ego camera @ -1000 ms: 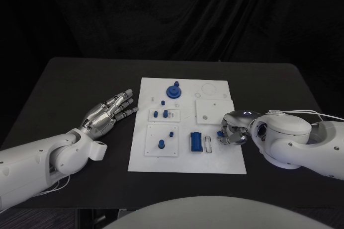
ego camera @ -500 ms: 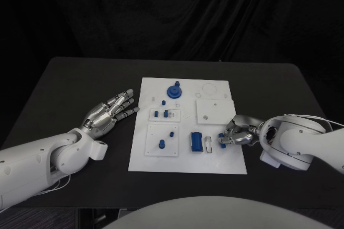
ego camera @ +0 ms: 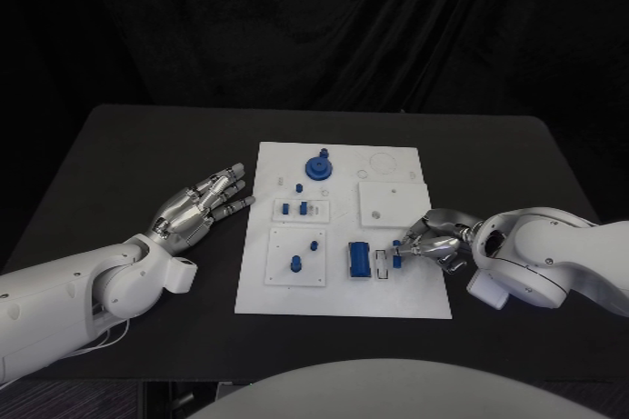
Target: Assemble the parts on the task board
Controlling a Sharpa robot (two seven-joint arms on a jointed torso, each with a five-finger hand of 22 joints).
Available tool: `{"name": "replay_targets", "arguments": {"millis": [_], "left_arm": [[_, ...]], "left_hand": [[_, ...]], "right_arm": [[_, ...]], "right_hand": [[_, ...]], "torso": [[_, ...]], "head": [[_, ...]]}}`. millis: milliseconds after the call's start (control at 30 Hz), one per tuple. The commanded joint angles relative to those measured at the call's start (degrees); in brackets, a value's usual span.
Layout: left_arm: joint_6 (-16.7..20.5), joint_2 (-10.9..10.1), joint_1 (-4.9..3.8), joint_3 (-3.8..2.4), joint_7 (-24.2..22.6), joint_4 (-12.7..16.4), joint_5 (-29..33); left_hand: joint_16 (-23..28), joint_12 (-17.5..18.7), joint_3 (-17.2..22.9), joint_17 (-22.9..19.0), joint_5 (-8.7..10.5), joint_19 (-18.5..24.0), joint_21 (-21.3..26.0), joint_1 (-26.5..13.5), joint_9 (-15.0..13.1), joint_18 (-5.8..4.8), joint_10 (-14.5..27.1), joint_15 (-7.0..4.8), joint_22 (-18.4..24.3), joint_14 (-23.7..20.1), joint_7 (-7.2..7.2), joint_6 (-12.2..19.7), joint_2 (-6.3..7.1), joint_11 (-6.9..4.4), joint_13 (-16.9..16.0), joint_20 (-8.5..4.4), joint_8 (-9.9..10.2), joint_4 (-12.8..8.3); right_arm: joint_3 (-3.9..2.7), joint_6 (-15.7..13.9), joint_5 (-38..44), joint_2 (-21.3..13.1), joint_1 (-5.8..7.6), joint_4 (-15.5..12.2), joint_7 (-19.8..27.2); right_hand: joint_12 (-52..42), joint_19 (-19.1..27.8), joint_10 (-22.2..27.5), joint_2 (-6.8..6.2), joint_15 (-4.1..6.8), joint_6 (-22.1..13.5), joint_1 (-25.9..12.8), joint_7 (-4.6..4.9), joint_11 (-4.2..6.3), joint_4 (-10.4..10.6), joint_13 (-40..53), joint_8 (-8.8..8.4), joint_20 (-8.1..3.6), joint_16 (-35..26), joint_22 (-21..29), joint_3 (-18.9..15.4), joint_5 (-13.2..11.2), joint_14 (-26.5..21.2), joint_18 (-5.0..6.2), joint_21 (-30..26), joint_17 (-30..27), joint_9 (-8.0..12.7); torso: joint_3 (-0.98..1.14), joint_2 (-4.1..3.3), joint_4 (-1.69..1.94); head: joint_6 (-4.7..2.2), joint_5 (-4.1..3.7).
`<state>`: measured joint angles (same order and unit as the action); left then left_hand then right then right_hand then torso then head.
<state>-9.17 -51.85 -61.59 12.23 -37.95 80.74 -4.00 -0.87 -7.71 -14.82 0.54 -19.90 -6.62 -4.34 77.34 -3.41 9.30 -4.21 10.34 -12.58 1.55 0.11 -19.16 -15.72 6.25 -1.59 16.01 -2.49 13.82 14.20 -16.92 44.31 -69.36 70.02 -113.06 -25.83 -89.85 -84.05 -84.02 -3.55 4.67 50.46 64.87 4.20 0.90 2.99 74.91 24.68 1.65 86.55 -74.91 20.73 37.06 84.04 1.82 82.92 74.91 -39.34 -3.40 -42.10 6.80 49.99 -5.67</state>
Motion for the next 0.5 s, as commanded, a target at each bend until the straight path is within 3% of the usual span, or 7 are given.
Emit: {"name": "replay_targets", "arguments": {"millis": [33, 500], "left_arm": [[-0.48, 0.08, 0.10, -0.03, -0.31, 0.13, 0.15], [-0.62, 0.34, 0.11, -0.03, -0.23, -0.10, 0.15]], "left_hand": [[-0.25, -0.35, -0.10, 0.06, -0.22, -0.36, -0.30, 0.43, -0.03, 0.51, 0.00, 0.37, -0.04, 0.22, 0.21, 0.00, -0.06, 0.29, -0.05, 0.20, 0.01, -0.39], [-0.25, -0.38, -0.09, 0.06, -0.29, -0.36, -0.30, 0.48, -0.02, 0.51, -0.03, 0.37, 0.00, 0.22, 0.21, 0.03, -0.05, 0.36, -0.06, 0.20, 0.01, -0.46]], "right_arm": [[0.02, 0.13, -3.05, 0.16, 0.09, -0.02, 0.50], [0.03, 4.13, -3.23, 1.42, 0.03, 1.06, -1.51]], "right_hand": [[-0.15, -2.93, -5.98, 0.15, -0.47, 0.15, -0.90, -0.37, -0.44, -4.81, 15.09, 0.15, 0.41, 0.29, -12.68, 5.28, -0.40, 4.35, 0.02, 0.16, 6.23, 0.09], [-0.15, -2.89, -5.98, 0.32, -0.45, 0.10, -1.41, -0.44, -0.40, -4.72, 15.09, 0.18, 0.42, 0.31, -12.65, 5.29, -1.38, 4.35, 0.04, 0.10, 6.24, 0.13]], "torso": [[-0.05, 0.03, 0.07], [-0.04, 0.03, 0.08]], "head": [[0.01, -0.01], [0.01, -0.10]]}}
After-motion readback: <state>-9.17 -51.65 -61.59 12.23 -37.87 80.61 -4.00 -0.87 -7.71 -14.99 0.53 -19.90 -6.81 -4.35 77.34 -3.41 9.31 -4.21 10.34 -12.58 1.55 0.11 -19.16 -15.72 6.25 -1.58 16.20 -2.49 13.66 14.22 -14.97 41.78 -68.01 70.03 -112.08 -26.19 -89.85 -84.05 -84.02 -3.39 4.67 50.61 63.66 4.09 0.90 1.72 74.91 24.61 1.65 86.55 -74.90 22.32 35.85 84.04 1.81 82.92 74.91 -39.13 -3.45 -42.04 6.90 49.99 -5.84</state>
